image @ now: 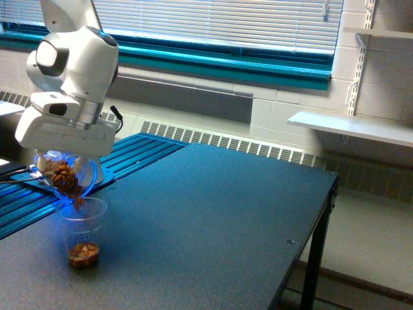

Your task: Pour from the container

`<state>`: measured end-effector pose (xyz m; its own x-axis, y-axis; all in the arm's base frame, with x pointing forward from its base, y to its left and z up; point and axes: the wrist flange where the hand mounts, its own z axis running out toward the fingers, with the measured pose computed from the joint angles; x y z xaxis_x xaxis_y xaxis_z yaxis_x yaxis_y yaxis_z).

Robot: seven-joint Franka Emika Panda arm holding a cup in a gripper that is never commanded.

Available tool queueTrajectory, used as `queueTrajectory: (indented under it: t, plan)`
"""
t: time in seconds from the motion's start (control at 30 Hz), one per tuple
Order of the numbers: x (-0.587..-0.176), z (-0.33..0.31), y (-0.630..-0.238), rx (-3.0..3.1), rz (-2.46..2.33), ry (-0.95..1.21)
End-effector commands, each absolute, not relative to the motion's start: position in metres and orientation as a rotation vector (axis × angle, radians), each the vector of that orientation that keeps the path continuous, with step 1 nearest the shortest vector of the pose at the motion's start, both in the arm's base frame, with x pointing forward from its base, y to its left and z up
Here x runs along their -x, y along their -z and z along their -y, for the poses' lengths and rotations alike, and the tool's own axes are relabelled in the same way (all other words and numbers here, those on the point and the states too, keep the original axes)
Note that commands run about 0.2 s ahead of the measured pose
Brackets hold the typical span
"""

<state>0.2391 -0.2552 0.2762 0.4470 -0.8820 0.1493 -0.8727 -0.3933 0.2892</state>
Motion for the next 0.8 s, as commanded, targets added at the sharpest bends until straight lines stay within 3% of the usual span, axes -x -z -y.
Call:
queueTrajectory:
  t: [0.03, 0.8]
  plan:
    - [-0.2364, 0.2607, -0.2771, -2.376, 1.48, 0.059]
    - [-0.2423, 0.2665, -0.2768, -2.376, 1.451, 0.094]
